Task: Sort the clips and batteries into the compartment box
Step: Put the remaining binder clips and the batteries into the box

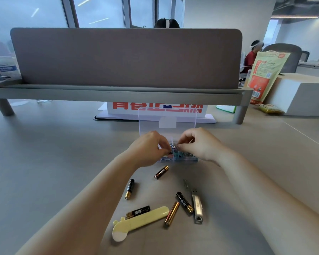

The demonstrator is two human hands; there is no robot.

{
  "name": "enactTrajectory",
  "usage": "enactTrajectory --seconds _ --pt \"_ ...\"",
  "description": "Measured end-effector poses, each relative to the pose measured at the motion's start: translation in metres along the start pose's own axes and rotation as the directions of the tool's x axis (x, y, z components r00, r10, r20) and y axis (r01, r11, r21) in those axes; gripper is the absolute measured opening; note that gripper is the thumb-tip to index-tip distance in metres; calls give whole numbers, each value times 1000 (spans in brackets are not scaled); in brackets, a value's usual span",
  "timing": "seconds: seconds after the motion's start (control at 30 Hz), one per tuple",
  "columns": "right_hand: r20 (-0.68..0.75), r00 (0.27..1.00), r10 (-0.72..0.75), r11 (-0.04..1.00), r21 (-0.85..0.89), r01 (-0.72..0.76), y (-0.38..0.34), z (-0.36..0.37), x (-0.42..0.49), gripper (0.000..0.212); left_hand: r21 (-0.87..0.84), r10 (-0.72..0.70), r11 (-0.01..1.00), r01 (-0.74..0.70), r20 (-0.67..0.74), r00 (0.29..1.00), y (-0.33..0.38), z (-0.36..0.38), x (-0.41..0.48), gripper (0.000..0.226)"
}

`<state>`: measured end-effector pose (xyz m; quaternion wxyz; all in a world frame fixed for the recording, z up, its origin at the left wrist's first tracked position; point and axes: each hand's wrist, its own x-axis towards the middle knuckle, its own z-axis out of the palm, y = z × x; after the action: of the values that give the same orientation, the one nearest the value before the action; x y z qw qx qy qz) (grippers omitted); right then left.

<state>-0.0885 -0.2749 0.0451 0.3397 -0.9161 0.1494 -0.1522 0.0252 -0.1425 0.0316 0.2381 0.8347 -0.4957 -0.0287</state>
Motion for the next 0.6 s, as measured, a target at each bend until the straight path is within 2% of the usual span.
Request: enactTrajectory --seconds 0.07,0.13,0.23,0.33,0.5,0.6 --pt "31 999 10 999 -39 -8 -1 -6 -12 12 10 -3 1000 3 6 1000 2 1 -2 13" --pt "180 981 74 992 -117 -54 -4 -15 -25 18 14 -9 1000 9 4 1000 3 2 -2 14" --pt "394 898 197 955 -286 -84 -10 -20 -38 33 14 -20 1000 20 -18 1000 5 3 -3 14" --pt "421 877 233 928 -366 -70 -14 -16 -40 39 -4 -34 999 34 -32 999 7 5 -5 14" --pt "424 868 257 927 -362 -97 -19 -7 -37 25 -12 -31 999 30 -63 998 6 7 -9 17" --pt "440 859 260 932 -349 -103 -18 -6 -36 15 -90 -39 995 33 -68 997 2 7 -10 17"
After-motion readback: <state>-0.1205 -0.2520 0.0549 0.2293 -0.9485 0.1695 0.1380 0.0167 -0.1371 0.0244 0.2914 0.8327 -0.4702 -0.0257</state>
